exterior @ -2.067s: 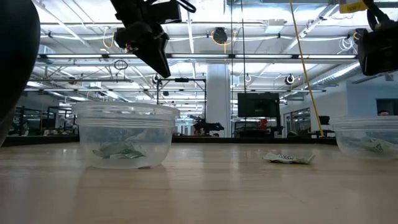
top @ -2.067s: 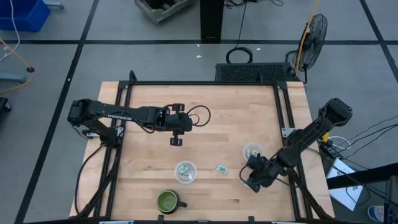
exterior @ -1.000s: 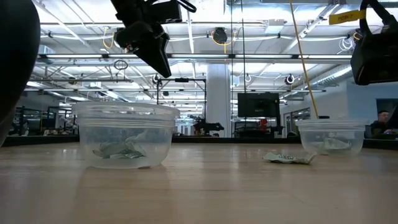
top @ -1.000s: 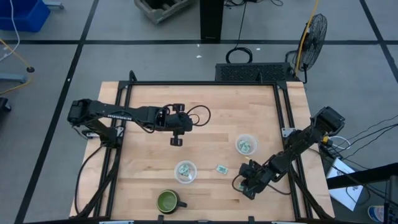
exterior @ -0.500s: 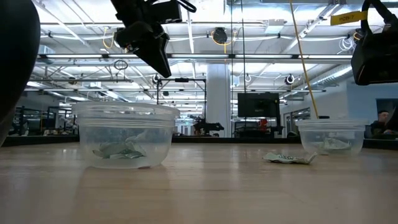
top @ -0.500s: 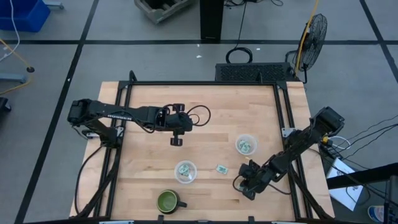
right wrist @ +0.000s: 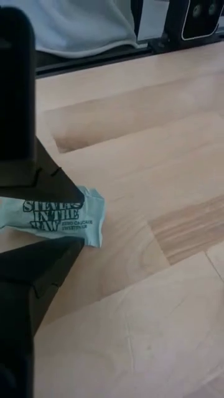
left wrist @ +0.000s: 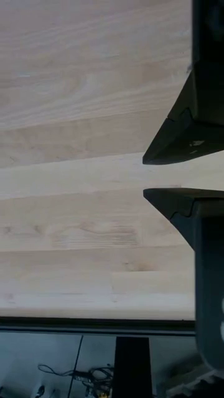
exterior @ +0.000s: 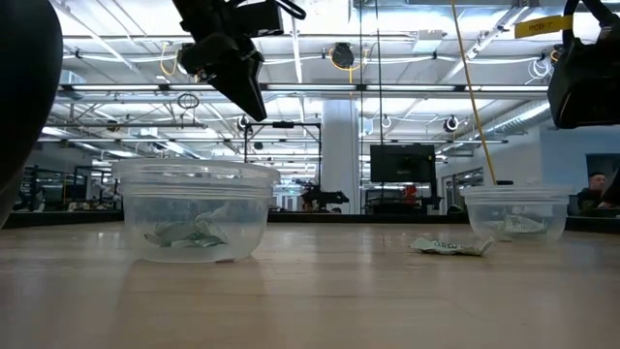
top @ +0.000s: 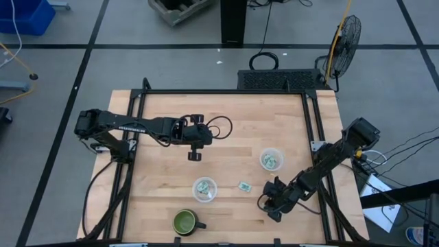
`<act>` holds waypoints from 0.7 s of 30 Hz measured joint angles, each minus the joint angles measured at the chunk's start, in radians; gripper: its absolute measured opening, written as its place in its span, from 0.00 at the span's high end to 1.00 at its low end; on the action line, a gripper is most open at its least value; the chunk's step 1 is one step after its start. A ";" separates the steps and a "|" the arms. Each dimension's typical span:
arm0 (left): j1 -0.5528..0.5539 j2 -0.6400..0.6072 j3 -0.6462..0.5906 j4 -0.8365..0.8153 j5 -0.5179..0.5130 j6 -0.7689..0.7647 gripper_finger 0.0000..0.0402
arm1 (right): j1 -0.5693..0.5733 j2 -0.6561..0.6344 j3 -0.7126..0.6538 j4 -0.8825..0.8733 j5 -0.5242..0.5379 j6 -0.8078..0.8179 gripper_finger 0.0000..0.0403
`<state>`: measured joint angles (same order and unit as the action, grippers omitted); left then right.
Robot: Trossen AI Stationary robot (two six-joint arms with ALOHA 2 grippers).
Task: Pick and place Stevia / Truvia into bins
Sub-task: Put the white stevia packet into the right transparent container
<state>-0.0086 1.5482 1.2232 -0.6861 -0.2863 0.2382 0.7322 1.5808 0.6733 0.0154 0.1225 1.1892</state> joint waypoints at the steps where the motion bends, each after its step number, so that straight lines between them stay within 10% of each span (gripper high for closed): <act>1: 0.000 0.000 0.000 0.000 0.000 0.000 0.81 | 0.000 -0.009 0.000 -0.005 -0.003 0.000 0.76; 21: 0.000 0.000 0.000 0.001 0.000 -0.011 0.81 | 0.000 -0.038 -0.002 -0.054 0.006 -0.004 0.79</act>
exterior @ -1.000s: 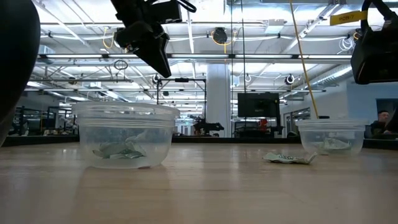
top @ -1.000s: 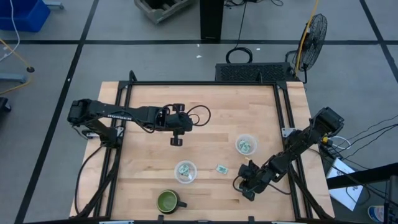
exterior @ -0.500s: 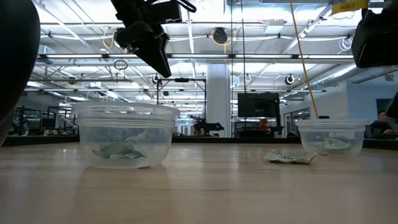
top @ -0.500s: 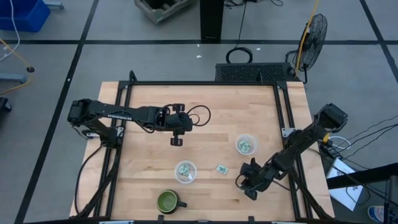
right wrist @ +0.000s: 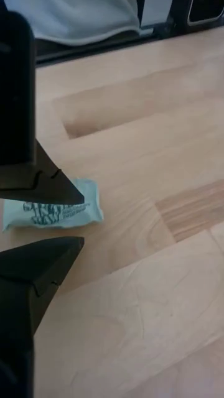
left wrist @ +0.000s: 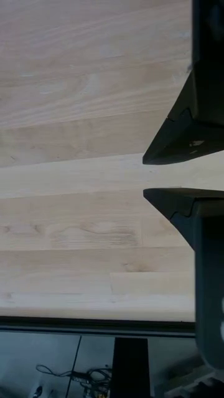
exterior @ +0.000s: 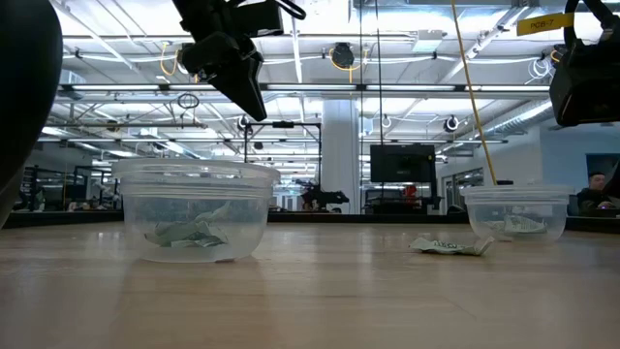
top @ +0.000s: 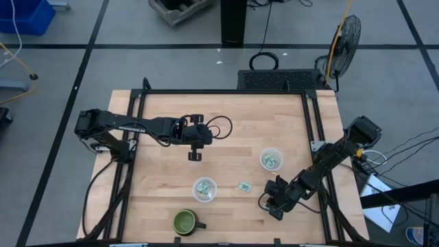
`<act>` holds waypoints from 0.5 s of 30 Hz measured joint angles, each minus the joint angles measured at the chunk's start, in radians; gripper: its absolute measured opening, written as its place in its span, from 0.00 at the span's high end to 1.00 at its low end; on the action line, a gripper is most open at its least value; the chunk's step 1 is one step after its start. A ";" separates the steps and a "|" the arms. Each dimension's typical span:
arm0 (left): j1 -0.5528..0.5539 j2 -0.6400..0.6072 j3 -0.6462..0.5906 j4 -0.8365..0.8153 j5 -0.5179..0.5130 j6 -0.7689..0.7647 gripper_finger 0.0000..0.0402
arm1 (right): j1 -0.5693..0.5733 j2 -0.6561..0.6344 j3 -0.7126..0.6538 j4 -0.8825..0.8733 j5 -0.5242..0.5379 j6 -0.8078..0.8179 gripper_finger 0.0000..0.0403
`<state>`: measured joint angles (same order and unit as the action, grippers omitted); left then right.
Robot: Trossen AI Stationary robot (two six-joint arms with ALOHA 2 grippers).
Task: Pick and place Stevia / Truvia into bins
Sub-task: Put the white stevia packet into the right transparent container
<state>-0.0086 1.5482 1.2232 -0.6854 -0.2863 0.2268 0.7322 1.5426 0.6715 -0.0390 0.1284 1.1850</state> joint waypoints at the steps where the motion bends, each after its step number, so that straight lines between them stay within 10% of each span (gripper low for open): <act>1: 0.000 0.000 0.000 0.000 0.000 -0.001 0.81 | 0.000 0.003 -0.002 0.003 0.001 -0.001 0.79; 15: 0.000 0.000 0.000 0.000 0.000 0.000 0.81 | 0.000 0.081 -0.008 0.120 0.013 -0.036 0.79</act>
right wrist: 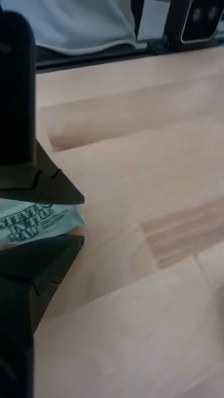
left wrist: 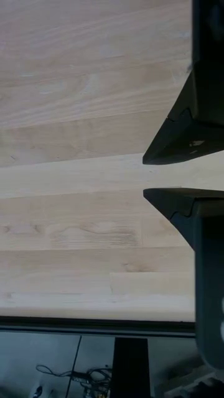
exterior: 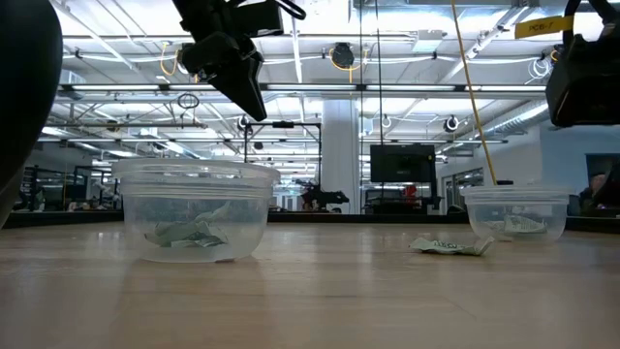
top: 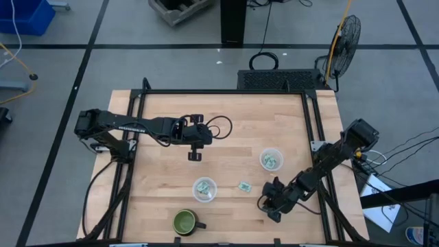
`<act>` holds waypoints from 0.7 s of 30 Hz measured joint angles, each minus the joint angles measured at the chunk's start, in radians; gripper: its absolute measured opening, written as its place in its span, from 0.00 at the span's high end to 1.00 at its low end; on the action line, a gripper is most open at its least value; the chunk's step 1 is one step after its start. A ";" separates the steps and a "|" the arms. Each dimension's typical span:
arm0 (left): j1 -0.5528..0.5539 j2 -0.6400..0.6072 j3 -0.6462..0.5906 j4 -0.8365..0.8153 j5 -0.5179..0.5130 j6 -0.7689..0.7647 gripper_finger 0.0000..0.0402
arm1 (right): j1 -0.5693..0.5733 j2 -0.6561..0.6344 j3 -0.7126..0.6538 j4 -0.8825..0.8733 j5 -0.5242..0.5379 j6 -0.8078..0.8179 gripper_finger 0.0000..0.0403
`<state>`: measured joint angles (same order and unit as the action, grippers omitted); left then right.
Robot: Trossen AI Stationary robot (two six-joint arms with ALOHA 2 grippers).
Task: Pick and place Stevia / Truvia into bins
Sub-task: Put the white stevia packet into the right transparent container
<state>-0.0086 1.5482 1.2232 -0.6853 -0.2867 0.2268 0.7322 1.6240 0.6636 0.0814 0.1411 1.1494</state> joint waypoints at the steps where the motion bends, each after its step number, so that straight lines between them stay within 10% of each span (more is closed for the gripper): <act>1: 0.000 0.000 0.000 0.000 0.000 0.000 0.81 | 0.000 0.007 0.000 0.006 -0.002 -0.010 0.79; 21: 0.000 0.000 0.000 0.000 0.000 0.001 0.81 | 0.001 0.057 -0.001 0.023 -0.062 -0.140 0.99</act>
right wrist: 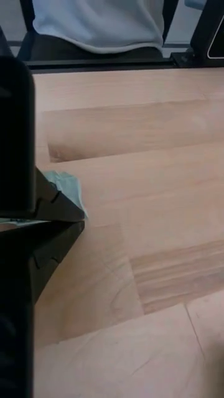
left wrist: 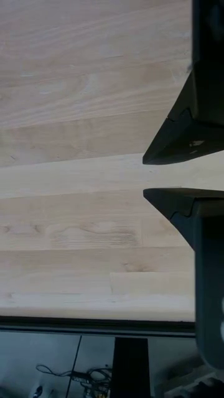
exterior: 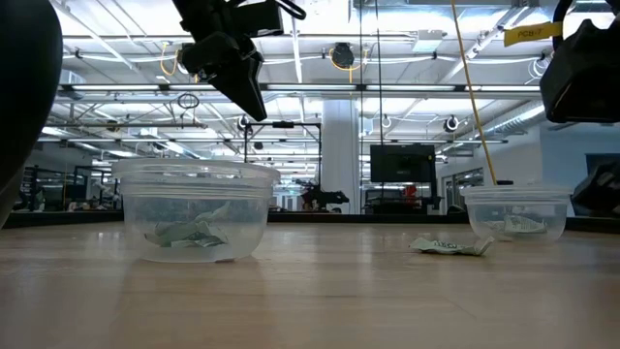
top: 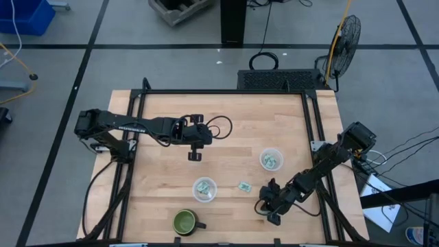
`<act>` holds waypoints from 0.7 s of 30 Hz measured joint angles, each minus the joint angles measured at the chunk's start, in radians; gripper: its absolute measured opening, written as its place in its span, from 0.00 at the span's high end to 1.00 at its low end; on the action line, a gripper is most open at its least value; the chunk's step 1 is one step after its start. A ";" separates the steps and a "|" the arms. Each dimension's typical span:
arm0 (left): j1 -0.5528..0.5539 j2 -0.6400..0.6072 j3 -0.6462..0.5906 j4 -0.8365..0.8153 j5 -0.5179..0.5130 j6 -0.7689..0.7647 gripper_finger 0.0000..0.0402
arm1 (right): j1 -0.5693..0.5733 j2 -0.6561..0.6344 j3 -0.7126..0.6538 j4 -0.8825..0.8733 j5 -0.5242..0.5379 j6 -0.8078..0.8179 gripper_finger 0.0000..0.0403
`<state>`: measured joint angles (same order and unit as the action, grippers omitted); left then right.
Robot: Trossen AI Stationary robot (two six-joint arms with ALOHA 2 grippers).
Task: Pick and place Stevia / Truvia into bins
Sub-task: Put the white stevia packet into the right transparent container
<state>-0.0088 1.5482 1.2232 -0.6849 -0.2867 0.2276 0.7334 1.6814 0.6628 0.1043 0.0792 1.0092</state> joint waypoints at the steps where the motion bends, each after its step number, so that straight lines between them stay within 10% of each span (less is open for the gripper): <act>1: 0.000 0.000 0.000 0.000 0.000 0.000 0.81 | 0.000 0.000 0.000 0.000 0.000 -0.001 0.99; 21: 0.000 0.000 0.000 0.000 0.000 0.003 0.81 | -0.006 -0.255 -0.001 -0.242 0.104 -0.003 1.00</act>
<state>-0.0090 1.5482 1.2232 -0.6846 -0.2871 0.2310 0.7269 1.4263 0.6617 -0.1380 0.1830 1.0063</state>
